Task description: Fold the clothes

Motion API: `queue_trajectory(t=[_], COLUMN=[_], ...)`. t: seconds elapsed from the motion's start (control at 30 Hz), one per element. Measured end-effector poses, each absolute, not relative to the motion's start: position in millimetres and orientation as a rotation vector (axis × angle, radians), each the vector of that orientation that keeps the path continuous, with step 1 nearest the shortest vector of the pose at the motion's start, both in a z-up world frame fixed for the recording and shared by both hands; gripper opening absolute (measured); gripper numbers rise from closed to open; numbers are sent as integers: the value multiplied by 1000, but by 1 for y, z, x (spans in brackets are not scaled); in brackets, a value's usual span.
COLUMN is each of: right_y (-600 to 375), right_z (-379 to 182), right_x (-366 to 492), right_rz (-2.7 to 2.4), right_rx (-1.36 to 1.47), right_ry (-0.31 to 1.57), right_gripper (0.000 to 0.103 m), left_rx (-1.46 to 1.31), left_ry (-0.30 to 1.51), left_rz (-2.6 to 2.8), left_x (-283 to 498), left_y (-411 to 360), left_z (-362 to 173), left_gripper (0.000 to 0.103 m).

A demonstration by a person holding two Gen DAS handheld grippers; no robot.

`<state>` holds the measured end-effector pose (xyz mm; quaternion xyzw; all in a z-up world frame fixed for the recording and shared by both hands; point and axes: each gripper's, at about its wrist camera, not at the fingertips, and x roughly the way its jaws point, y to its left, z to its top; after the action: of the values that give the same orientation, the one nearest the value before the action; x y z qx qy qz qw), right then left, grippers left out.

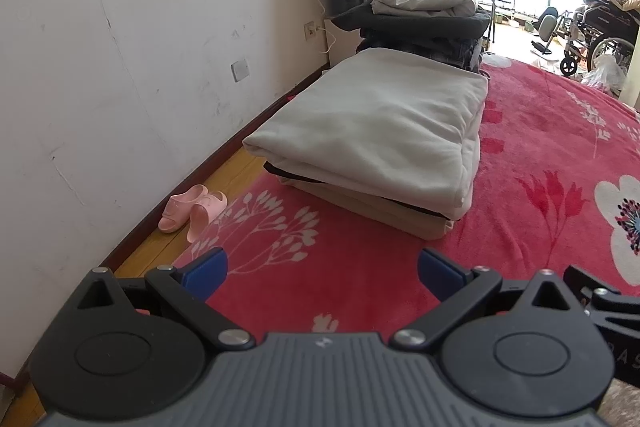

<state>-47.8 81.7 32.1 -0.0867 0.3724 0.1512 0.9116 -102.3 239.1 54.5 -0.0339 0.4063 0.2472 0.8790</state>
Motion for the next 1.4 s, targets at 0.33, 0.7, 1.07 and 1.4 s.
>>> queue_trajectory(t=[0.33,0.7,1.07,1.4], right_y=[82,83,84,84], right_z=[32,33,33,33], right_x=[-48,-48,-48,-48], right_rz=[312,312,314,312], right_rx=[-178,-181,-183,-184], right_ry=[768,767,763,764], right_gripper=[102,102,102,102], left_rx=[-69,-61,-61,-61], left_ry=[852,853,853,856], left_rz=[516,517,520,523], left_x=[-102,-102,-103,-102], left_y=[238,238,240,240], left_z=[54,54,55,55], left_gripper=[102,102,102,102])
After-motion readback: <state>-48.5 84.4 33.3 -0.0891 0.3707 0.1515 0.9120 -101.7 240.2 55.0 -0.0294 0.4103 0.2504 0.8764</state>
